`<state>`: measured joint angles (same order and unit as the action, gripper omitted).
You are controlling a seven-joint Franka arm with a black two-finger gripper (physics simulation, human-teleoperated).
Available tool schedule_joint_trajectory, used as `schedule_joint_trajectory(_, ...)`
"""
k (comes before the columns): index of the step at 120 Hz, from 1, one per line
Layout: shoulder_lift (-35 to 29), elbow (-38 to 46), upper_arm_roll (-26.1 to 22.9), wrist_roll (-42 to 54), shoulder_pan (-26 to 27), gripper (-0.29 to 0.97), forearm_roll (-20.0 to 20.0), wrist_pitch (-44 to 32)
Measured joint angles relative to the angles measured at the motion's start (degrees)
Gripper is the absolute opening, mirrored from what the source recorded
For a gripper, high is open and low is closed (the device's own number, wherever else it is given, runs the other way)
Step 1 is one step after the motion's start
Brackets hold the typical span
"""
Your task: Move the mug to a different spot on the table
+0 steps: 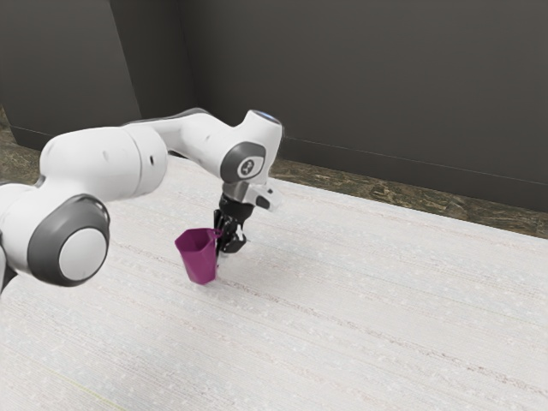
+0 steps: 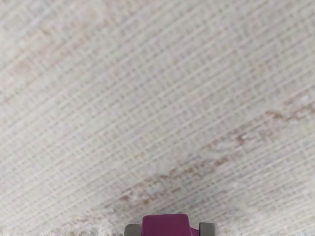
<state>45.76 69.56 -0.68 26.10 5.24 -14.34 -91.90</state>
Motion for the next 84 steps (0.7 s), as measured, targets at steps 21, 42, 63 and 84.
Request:
schedule_joint_trajectory(21, 0.1, 0.1, 0.5, -0.1, -1.7, -0.06, 0.3, -0.5)
schedule_joint_trajectory(42, 0.5, 0.1, 0.6, -0.1, -3.2, -0.06, 0.4, -1.5)
schedule_joint_trajectory(63, 1.7, -0.4, 0.5, 0.1, -3.9, -0.06, 0.4, -3.6)
schedule_joint_trajectory(84, 2.2, -0.6, 0.5, 0.4, -4.3, -0.08, 0.3, -5.5)
